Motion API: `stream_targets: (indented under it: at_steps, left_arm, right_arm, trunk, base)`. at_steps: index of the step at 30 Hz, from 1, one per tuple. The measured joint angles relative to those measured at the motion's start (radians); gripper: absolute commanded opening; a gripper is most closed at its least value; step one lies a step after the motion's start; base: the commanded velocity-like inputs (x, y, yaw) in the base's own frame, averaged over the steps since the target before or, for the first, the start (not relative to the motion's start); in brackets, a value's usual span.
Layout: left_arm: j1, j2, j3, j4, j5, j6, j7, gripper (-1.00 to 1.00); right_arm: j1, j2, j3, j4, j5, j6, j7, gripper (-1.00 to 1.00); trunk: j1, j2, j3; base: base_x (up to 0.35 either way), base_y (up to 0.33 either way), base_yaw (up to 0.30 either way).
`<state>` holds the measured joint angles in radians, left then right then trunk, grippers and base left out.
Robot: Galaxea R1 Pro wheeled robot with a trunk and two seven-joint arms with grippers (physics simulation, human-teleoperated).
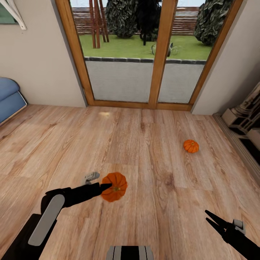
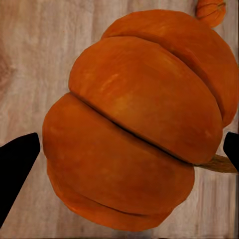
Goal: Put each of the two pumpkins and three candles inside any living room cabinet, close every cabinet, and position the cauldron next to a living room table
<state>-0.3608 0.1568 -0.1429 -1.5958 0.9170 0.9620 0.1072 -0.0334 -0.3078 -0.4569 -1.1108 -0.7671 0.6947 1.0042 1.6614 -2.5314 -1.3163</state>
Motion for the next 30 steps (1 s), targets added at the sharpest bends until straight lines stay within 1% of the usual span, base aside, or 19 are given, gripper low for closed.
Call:
stream_targets:
  at_steps: [1,2,3,8,12,13,16,17,19,20,23,30]
  left_arm:
    - [0.001,0.0,0.002,0.0,-0.001,0.004,-0.016,-1.0]
    - [0.002,0.0,0.002,0.0,0.006,0.005,-0.022,-1.0]
    - [0.003,0.0,0.003,0.0,0.005,0.008,-0.03,-1.0]
    - [0.003,0.0,0.003,0.0,0.003,0.011,-0.032,-1.0]
    - [0.003,0.0,0.004,0.0,0.005,0.015,-0.035,-1.0]
    - [0.0,-0.001,0.004,0.0,0.003,0.029,-0.042,-1.0]
    - [-0.015,-0.006,0.006,-0.001,0.02,0.073,-0.064,-1.0]
    - [-0.019,-0.008,0.006,0.0,0.017,0.079,-0.066,-1.0]
    - [-0.023,-0.009,0.007,0.0,0.009,0.083,-0.07,-1.0]
    - [-0.024,-0.01,0.006,0.0,0.015,0.083,-0.07,-1.0]
    - [-0.025,-0.01,0.007,0.001,0.011,0.083,-0.071,-1.0]
    - [-0.027,-0.011,0.007,0.002,0.015,0.083,-0.071,-1.0]
  right_arm:
    - [0.0,0.0,0.0,0.0,0.0,0.0,-0.001,1.0]
    - [0.0,0.0,0.0,0.0,0.0,0.0,-0.002,1.0]
    - [0.0,0.0,0.0,0.0,0.0,0.0,-0.002,1.0]
    - [0.0,0.0,0.0,0.0,0.0,0.0,-0.002,1.0]
    - [0.0,0.0,0.0,0.0,0.0,0.0,-0.003,1.0]
    - [0.0,0.0,0.0,0.0,0.0,0.0,-0.003,1.0]
    - [0.0,0.001,-0.007,0.0,-0.001,-0.001,-0.002,1.0]
    - [0.0,0.001,-0.007,0.0,-0.001,-0.001,-0.002,1.0]
    - [0.0,0.0,-0.01,0.001,-0.001,-0.001,-0.002,1.0]
    - [0.0,0.0,-0.01,0.001,-0.001,-0.001,-0.002,1.0]
    - [0.0,0.001,-0.013,0.001,-0.002,-0.001,-0.002,1.0]
    - [0.0,0.001,-0.016,0.001,-0.003,-0.001,-0.002,1.0]
  trunk:
    - [0.0,0.0,0.0]
    - [0.0,0.0,0.0]
    - [0.0,0.0,0.0]
    - [0.0,0.0,0.0]
    - [-0.002,0.001,0.015]
    - [-0.002,0.001,0.019]
    - [-0.004,0.002,0.031]
    - [-0.004,0.002,0.035]
    - [-0.005,0.003,0.042]
    - [-0.005,0.003,0.046]
    - [-0.007,0.003,0.058]
    - [-0.01,0.005,0.085]
  base:
    - [0.0,0.0,0.0]
    - [0.0,0.0,0.0]
    - [0.0,0.0,0.0]
    - [0.0,0.0,0.0]
    - [0.0,0.0,0.0]
    - [0.0,0.0,0.0]
    - [0.0,0.0,0.0]
    - [0.0,0.0,0.0]
    - [0.0,0.0,0.0]
    - [0.0,0.0,0.0]
    - [0.0,0.0,0.0]
    - [0.0,0.0,0.0]
